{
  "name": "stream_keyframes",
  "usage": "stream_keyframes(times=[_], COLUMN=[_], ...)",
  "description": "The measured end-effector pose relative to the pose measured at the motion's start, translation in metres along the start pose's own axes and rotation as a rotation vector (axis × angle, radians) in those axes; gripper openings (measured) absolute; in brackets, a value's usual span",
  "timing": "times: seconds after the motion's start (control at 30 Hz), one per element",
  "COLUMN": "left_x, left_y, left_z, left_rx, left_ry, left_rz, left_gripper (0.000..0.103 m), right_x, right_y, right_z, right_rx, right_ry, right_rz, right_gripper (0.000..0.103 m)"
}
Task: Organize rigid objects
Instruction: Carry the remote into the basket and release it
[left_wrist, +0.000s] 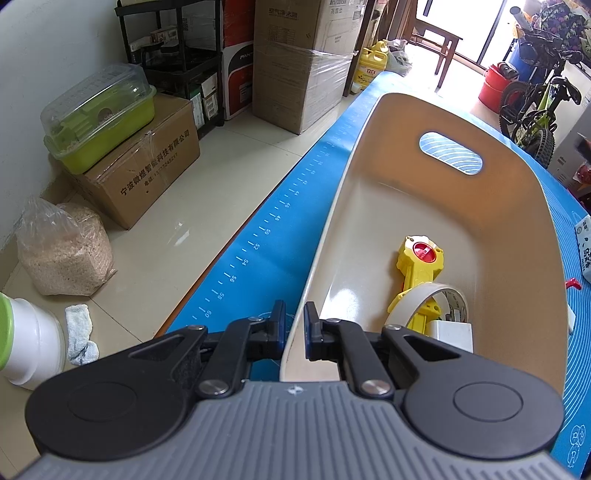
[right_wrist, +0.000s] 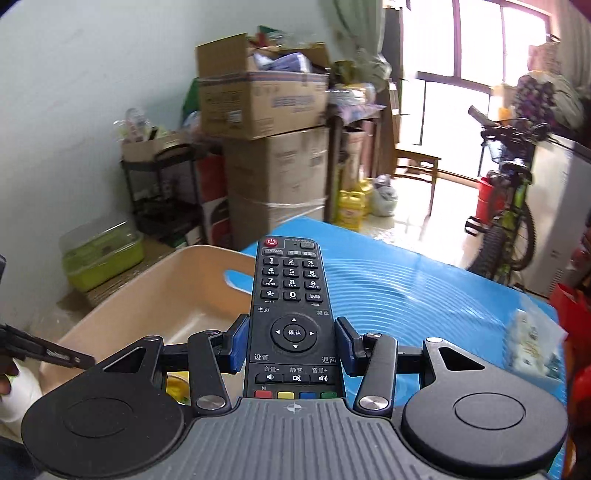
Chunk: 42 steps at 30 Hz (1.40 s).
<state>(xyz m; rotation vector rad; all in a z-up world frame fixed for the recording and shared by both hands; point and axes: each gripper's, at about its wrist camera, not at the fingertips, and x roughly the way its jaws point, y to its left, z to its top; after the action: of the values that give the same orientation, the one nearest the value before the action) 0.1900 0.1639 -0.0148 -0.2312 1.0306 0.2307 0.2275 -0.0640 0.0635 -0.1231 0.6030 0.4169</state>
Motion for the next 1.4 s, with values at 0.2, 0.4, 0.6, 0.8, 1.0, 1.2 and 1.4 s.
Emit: stream_keyframes(times=[0.2,0.4,0.6,0.8,1.0,1.2,1.4], left_x=[0.0,0.001,0.001,0.001,0.0,0.0,0.0], left_y=[-0.001,-0.001,-0.002,-0.003,-0.003,-0.003,-0.002], left_z=[-0.001,-0.001,-0.002,-0.002,-0.002,-0.002,-0.002], left_rx=[0.008,0.01,0.013,0.015,0.014,0.012,0.01], left_ry=[-0.003,-0.004,-0.006,-0.008,-0.008,-0.008,-0.008], left_rz=[0.0,0.0,0.003,0.006,0.007,0.006,0.007], left_gripper=[0.011,0.011,0.011,0.011,0.012,0.012,0.012], right_x=[0.032,0.059,0.076,0.093,0.102,0.093,0.07], right_y=[0.049,0.079,0.096,0.105,0.112,0.105,0.09], right_z=[-0.001,-0.011,-0.022,-0.031,-0.036,-0.034,-0.023], right_rx=[-0.052,-0.075,-0.111,-0.155,-0.159,-0.117,-0.066], right_ry=[0.059,0.148,0.227,0.339,0.389,0.362,0.285], right_rz=[0.04,0.052,0.067,0.067,0.048,0.072,0.091], right_gripper=[0.054,0.054,0.054,0.054,0.054,0.061,0.073])
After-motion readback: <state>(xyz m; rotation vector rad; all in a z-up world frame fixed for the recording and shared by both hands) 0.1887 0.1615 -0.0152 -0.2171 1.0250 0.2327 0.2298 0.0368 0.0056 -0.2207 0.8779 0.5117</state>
